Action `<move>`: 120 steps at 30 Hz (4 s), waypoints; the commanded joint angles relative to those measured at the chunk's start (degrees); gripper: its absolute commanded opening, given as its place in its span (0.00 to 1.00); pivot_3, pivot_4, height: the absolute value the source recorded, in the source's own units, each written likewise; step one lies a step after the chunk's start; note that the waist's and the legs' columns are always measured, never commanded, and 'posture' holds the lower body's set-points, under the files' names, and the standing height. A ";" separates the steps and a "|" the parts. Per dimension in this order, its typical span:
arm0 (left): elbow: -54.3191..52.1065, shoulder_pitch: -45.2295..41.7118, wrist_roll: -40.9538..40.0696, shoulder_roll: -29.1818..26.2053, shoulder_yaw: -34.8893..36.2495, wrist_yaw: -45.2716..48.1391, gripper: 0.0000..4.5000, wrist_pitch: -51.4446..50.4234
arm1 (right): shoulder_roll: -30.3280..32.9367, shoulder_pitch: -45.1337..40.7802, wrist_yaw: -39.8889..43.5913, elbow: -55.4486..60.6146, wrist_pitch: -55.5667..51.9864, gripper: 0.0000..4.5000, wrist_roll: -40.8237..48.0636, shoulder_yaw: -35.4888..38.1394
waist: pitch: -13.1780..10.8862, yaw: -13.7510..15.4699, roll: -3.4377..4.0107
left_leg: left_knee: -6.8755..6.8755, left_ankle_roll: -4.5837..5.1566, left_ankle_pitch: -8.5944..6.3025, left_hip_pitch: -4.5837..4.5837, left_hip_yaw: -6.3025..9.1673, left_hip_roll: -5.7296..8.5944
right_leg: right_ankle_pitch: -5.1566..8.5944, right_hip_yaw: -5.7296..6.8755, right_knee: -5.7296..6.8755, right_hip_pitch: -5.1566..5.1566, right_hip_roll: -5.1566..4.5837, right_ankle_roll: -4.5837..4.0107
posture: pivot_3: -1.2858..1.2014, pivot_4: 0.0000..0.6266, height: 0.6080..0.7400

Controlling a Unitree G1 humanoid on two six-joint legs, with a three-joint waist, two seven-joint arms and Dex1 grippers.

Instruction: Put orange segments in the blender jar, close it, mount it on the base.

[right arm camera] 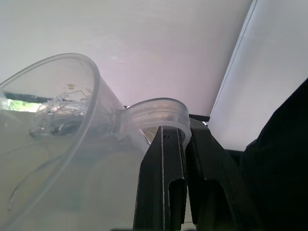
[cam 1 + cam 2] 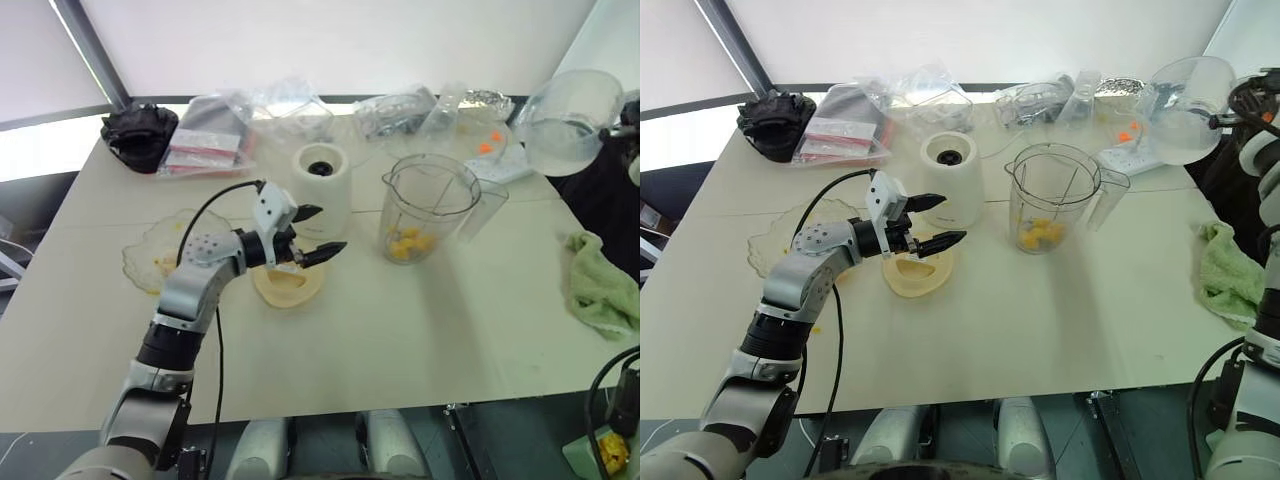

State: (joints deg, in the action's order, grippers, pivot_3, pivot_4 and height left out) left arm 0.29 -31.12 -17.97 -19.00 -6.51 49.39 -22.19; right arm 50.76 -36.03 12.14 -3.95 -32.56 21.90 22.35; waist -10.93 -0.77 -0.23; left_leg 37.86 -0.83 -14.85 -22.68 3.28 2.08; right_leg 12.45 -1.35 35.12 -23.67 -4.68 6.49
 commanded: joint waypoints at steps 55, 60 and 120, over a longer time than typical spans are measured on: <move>-1.29 0.20 1.28 0.01 -0.35 -1.67 1.00 1.94 | 1.89 -2.77 13.53 5.18 13.14 0.01 -19.01 -7.49 | 0.00 0.12 0.01 | 0.04 -0.01 0.01 -0.69 0.00 0.06 | -0.16 0.01 0.11 -0.75 0.00 0.23 | 0.52 0.24 1.00; -0.83 -0.08 1.38 -0.13 -0.42 -1.68 1.00 2.19 | -1.56 -3.46 11.35 5.84 4.94 0.01 -14.16 -2.83 | 0.00 0.14 0.01 | 0.06 -0.01 0.01 -0.69 0.01 0.06 | -0.16 0.00 0.13 -0.75 0.00 0.23 | 0.52 0.24 1.00; -2.60 -0.18 1.89 -2.55 -0.82 -2.31 1.00 1.22 | -21.90 10.98 -6.99 -24.48 18.80 0.01 3.01 18.73 | 0.12 -0.27 0.30 | 0.12 0.00 0.02 -0.51 -0.30 0.07 | -0.16 -0.08 0.57 -0.75 0.04 0.24 | 0.52 0.24 1.00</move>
State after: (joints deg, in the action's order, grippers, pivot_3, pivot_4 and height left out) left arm -0.10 -31.11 -15.66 -21.24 -8.14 47.25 -21.01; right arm 26.71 -24.57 4.29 -29.77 -15.74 24.87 41.22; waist -10.81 -1.04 0.07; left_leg 37.98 -0.83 -14.84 -23.19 2.97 2.15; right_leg 12.29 -1.43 35.69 -24.42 -4.64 6.72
